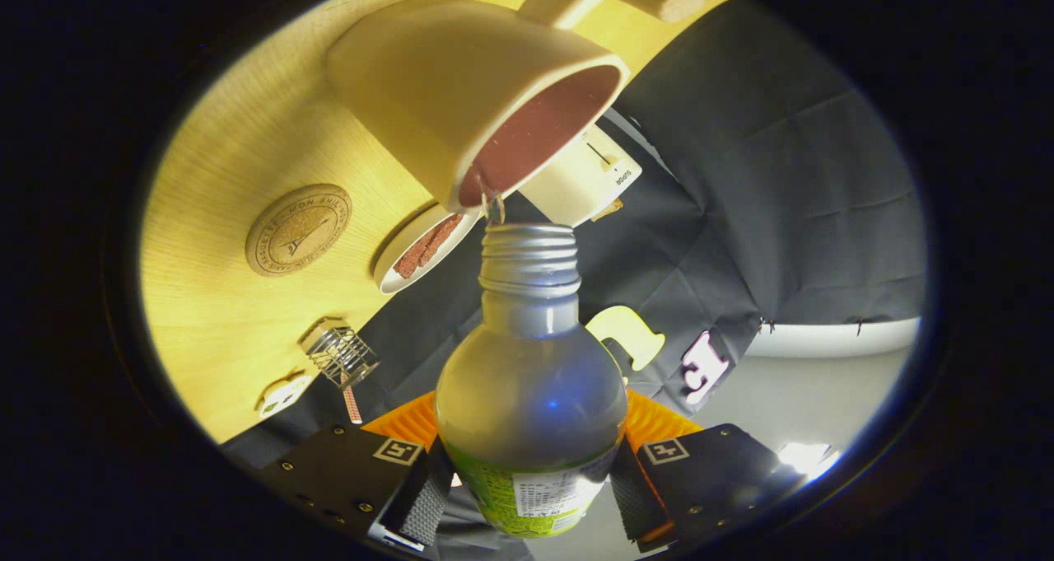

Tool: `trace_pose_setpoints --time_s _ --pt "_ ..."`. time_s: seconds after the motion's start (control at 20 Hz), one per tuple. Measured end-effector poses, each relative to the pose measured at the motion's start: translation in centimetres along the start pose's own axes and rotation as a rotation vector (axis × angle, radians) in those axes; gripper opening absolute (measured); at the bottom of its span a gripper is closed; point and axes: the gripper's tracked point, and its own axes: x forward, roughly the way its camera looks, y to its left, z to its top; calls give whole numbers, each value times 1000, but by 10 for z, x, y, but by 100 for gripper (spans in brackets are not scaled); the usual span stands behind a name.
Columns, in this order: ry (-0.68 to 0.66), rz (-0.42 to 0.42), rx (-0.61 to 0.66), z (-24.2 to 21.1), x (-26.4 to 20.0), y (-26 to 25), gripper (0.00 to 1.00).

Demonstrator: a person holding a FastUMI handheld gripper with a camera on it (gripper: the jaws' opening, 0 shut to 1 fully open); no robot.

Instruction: Take the bottle from table, then pour the juice into the cup, finally place the bottle on the coaster

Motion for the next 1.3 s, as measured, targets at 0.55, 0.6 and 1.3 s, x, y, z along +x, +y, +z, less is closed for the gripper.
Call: trace_pose_setpoints --time_s 0.55,0.6,1.3 --pt "-9 -22 -112 7 4 -20 81" --pt "-9 -18 -117 7 4 -19 81" --pt "-26 1 -141 17 1 -23 81"
